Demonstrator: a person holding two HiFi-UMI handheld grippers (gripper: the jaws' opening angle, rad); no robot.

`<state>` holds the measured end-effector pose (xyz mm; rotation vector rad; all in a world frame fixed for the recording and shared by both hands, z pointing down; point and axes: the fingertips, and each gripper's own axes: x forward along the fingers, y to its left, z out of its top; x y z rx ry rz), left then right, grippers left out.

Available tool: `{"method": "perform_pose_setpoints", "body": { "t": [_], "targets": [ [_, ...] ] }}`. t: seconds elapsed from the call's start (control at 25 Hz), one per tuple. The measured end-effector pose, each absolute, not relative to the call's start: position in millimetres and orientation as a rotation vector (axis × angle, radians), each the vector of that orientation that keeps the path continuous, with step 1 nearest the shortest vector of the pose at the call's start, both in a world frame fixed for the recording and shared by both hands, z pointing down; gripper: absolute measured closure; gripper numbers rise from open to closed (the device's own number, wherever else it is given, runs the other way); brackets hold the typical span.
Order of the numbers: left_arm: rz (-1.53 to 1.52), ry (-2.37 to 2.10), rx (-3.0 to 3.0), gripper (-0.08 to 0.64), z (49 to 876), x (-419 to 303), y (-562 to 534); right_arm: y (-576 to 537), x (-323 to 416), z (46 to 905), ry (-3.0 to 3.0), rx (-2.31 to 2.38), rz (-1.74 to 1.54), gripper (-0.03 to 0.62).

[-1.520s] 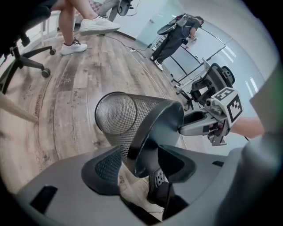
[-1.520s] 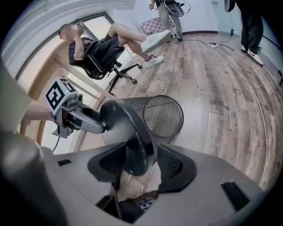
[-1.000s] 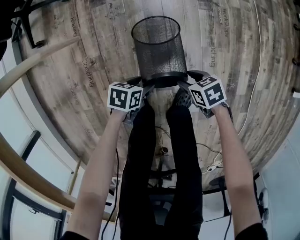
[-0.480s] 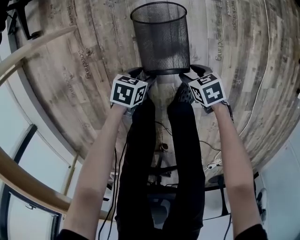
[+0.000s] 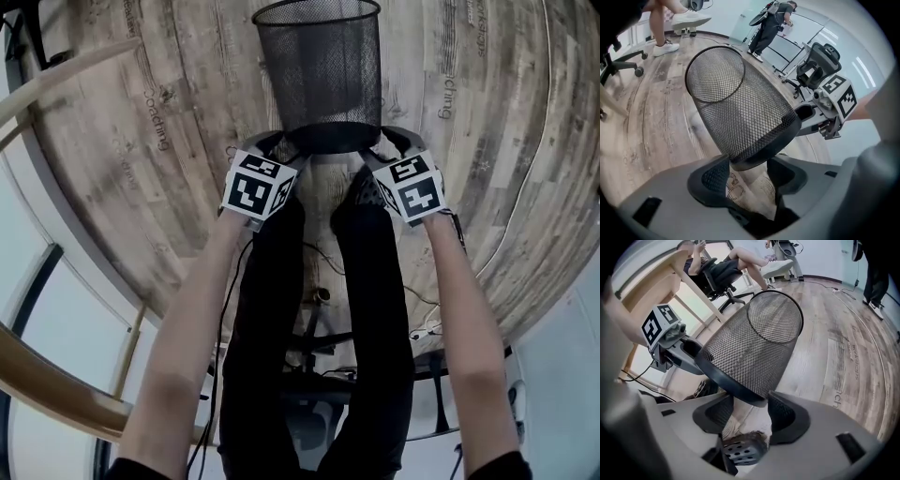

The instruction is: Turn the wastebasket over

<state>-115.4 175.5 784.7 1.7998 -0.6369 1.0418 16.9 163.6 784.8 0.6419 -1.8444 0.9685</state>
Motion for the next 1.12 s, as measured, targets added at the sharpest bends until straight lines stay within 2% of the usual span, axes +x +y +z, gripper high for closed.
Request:
{"method": "perform_pose_setpoints", "body": {
  "t": [1.12],
  "targets": [
    [1.069, -0.661, 1.771, 0.307, 830.6, -115.6, 205.2, 190.4, 13.7, 826.5, -1.802, 0.603, 0.905, 0.360]
  ]
}}
